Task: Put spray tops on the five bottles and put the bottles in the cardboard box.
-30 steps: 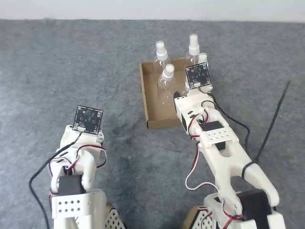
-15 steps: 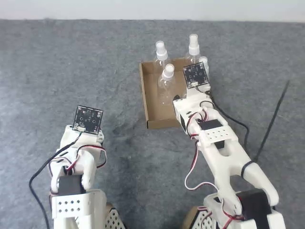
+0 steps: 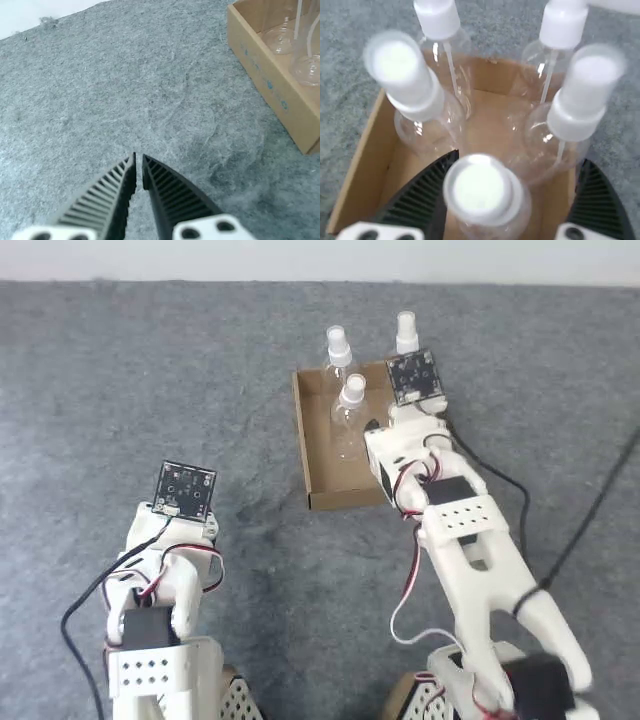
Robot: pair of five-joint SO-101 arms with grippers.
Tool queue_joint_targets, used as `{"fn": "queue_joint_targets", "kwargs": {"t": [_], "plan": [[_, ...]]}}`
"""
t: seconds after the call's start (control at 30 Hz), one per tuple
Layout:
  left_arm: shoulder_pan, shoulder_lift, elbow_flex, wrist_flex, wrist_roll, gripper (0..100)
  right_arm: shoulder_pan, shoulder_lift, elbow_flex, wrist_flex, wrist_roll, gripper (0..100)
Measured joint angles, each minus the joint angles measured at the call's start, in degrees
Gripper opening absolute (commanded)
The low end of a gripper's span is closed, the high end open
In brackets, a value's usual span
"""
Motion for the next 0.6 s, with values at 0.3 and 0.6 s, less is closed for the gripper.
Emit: {"fn": "queue_joint_targets", "kwargs": {"t": [0.3, 0.6], "plan": [[0.00, 0.00, 0.00, 0.00, 0.00, 1, -0.09, -11.34, -5.63, 14.07, 0.00, 31.1], [0.00, 0.00, 0.00, 0.00, 0.00, 1, -0.09, -24.35, -5.63, 30.42, 0.00, 24.0]]}}
